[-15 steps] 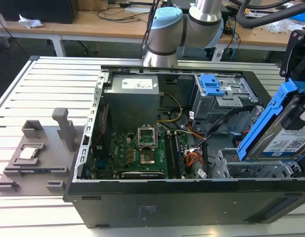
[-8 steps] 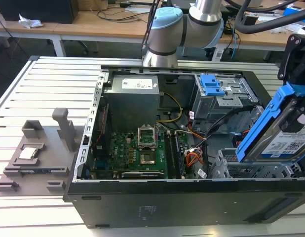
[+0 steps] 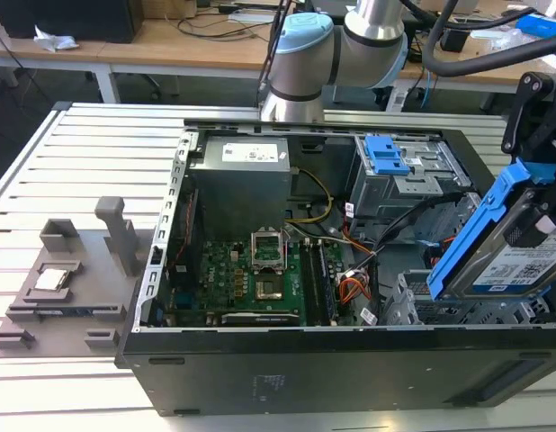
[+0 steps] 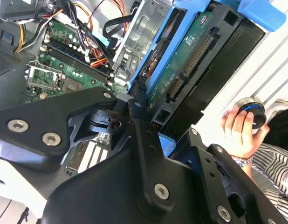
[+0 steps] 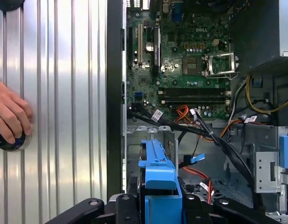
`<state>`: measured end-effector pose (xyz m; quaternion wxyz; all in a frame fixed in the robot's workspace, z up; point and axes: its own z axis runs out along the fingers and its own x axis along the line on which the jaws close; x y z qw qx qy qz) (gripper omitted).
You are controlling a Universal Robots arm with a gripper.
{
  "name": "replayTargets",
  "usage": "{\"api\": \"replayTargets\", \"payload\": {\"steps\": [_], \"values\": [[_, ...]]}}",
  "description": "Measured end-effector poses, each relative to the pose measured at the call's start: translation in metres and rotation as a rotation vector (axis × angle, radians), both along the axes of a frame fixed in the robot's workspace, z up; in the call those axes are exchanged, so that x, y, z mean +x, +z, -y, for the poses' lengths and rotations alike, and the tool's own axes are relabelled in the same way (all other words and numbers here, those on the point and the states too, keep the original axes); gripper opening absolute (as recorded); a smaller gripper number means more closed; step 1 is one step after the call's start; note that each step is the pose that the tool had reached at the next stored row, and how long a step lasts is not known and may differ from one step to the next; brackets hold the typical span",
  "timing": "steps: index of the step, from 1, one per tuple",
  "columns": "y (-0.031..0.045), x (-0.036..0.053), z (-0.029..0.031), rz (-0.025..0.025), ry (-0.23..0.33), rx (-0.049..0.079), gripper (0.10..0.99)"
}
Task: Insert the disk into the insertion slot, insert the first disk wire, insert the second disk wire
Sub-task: 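Insert the disk into the insertion slot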
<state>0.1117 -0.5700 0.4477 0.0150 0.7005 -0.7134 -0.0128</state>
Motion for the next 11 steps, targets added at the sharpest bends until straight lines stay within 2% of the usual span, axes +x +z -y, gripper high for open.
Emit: {"api": "replayTargets", "payload": {"steps": [4, 7, 9, 11], "values": [[-0.0036, 0.0000, -0.0009, 0.0000, 0.000, 0.000, 0.365], [-0.0040, -0.0015, -0.0082, 0.0000, 0.000, 0.000, 0.365], [-0.0054, -0.0062, -0.0155, -0.0001, 0.000, 0.000, 0.365], [-0.0098, -0.0080, -0.0191, 0.0000, 0.000, 0.000, 0.365]]}}
